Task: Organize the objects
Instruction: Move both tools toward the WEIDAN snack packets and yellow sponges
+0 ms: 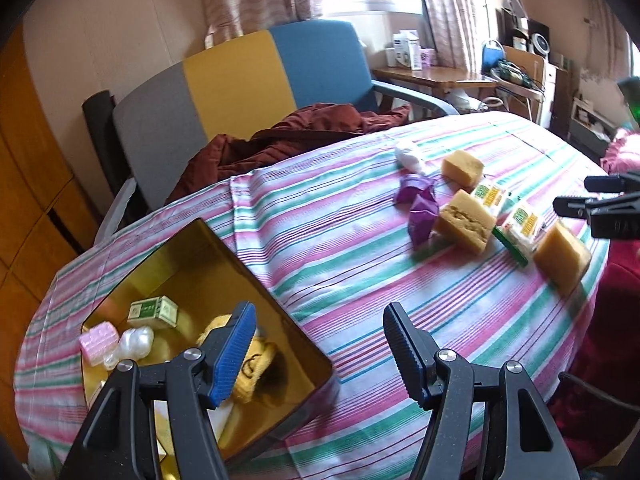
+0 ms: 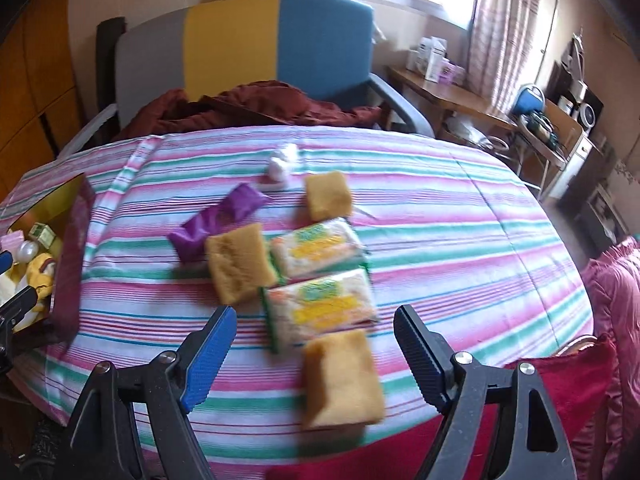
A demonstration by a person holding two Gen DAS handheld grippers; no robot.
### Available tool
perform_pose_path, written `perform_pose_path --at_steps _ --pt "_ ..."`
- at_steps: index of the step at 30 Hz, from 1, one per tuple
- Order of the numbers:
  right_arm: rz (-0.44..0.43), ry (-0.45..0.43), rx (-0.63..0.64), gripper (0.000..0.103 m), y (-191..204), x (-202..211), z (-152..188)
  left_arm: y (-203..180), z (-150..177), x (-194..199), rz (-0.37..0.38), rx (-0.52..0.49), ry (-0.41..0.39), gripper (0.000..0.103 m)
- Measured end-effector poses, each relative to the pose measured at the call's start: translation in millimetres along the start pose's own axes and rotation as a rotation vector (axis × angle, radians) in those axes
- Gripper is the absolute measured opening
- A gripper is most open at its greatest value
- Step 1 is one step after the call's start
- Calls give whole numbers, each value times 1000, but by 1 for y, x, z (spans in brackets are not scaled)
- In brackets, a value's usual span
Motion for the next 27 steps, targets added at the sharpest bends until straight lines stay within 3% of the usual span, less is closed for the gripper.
perform_pose_path --at_steps 18,27 --pt "-15 125 -39 82 -35 -21 19 -41 -9 -30 88 -62 31 67" --pt "-46 94 -250 82 -68 -26 20 -77 -6 -59 265 11 111 67"
Point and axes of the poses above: each gripper's, at about its wrist camera, not at the fingertips, and x roughly against the way its jaws point, y to its left, z to its underside, the point moved 6 cm from there along -x, roughly the way its jaws point, and after that the axes turned 10 degrees about -y, right-handed, at the moved point
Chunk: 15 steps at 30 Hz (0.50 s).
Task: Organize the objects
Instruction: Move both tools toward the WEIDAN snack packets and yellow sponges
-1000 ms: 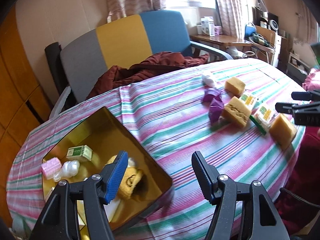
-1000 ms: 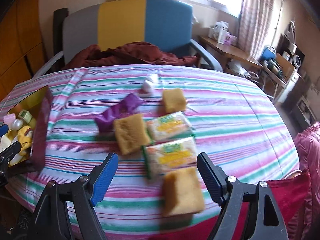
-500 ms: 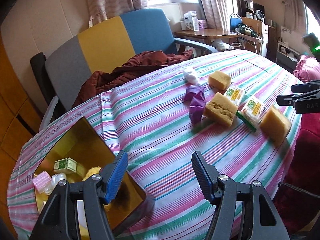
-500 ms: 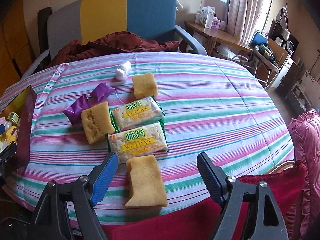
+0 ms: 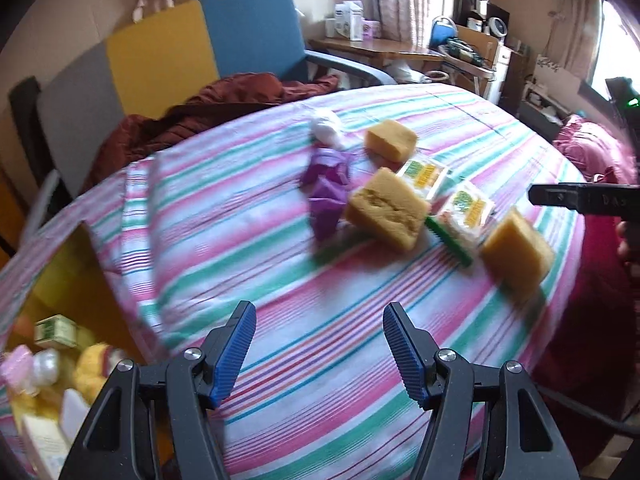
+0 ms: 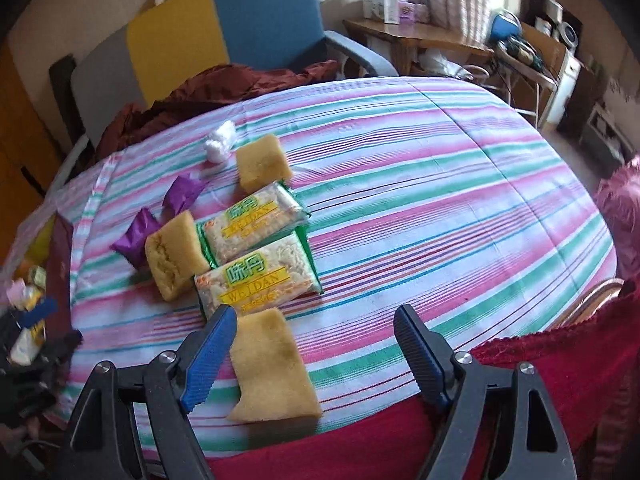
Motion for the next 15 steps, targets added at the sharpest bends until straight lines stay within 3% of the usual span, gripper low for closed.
perform_pose_path --at_steps 5,9,15 --pt "-31 -50 -56 82 -5 4 -4 -25 -13 -12 99 -8 -28 67" --pt "-66 -103 -89 82 -7 10 -6 -50 -25 -24 178 -73 -44 67" --pt "-89 -106 -104 82 -9 12 -9 -92 -43 -50 240 -274 -75 67"
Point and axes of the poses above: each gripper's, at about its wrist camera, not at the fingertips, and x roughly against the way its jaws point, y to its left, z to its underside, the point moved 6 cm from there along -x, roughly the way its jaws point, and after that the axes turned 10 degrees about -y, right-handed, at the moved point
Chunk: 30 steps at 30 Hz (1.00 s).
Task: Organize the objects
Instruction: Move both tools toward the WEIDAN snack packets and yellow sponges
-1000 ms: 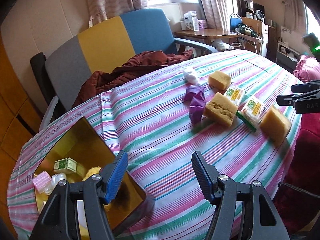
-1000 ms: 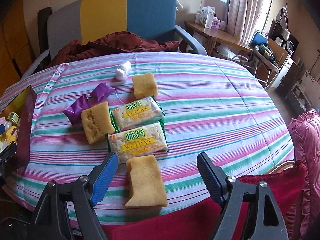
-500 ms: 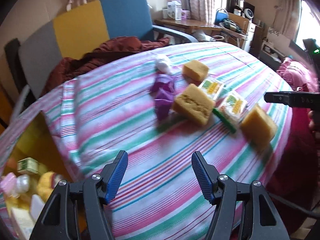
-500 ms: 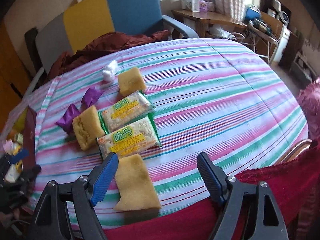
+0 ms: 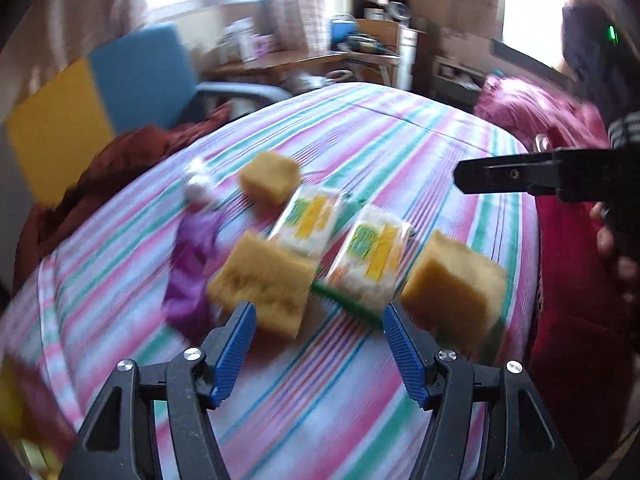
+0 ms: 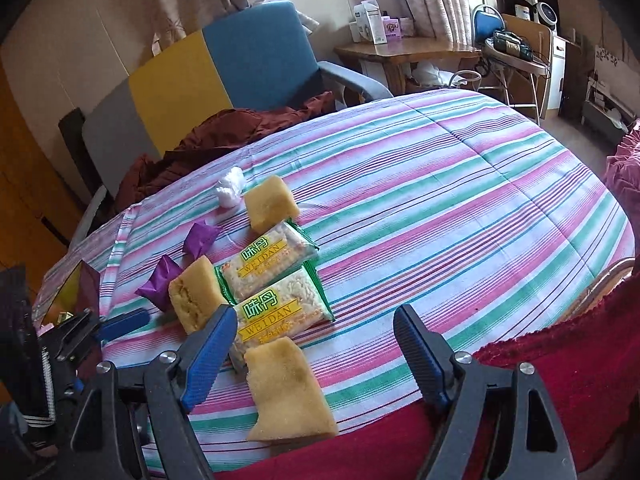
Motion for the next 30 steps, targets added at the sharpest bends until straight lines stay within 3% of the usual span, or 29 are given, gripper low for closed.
perform_pose_path --at_steps 5,8,12,16,22,25,27,30 --pt "32 -34 5 82 -11 12 -10 -23 -22 -30 13 -170 -15 67" --pt "41 -45 -6 82 -20 16 -15 -32 -28 -51 28 -215 4 70" --pt "42 -42 -1 82 -22 18 -15 -30 -37 -73 65 -177 27 73" --pt "40 -40 -2 82 -24 17 -16 -24 -46 -88 144 -103 61 85" --pt "15 -21 43 82 -24 23 -19 -24 -40 -100 253 -27 141 81" --pt "-63 48 160 82 -8 22 -16 -23 -31 -88 267 -55 138 78" --pt "-153 167 251 82 7 14 -5 -21 -25 -83 272 -61 136 78" --pt "-184 315 376 82 23 0 10 -13 -25 -82 272 -53 130 79"
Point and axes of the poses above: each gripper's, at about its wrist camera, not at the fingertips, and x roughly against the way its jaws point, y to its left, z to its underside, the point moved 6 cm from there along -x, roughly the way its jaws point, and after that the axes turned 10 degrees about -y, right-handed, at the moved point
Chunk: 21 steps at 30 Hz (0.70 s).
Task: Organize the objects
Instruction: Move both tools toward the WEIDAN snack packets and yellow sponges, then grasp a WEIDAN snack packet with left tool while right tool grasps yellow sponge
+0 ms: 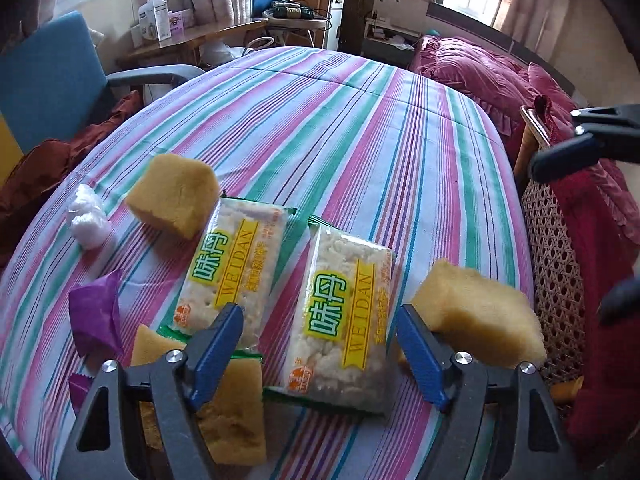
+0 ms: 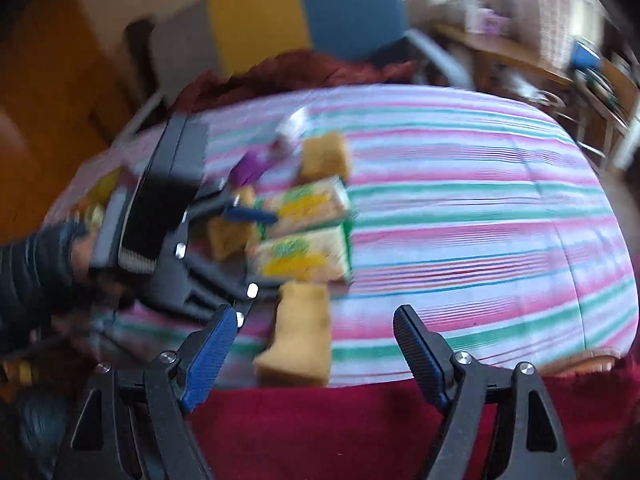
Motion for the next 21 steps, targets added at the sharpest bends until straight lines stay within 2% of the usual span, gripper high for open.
perform_pose_path --at_steps 5,8,9,10,11,12,13,17,21 --pt "20 226 57 82 1 -39 4 3 1 6 14 24 -15 79" --pt "3 320 93 80 2 -59 11 6 4 12 25 33 -24 79" --pt "4 339 104 75 3 -64 13 5 6 14 26 28 -26 79" --pt "6 358 128 63 6 -70 16 5 7 15 26 24 -26 79" --pt "-11 361 138 58 10 -72 18 4 8 15 28 21 -28 79" --pt "-28 355 143 45 14 -73 19 3 8 16 31 22 -29 79" --pt "-14 342 152 42 15 -71 19 3 8 16 33 22 -29 78" --pt "100 238 127 41 -5 -44 6 -1 7 13 25 7 -25 77" --pt "169 118 46 41 -29 -11 -8 -6 5 2 -12 -29 -16 77"
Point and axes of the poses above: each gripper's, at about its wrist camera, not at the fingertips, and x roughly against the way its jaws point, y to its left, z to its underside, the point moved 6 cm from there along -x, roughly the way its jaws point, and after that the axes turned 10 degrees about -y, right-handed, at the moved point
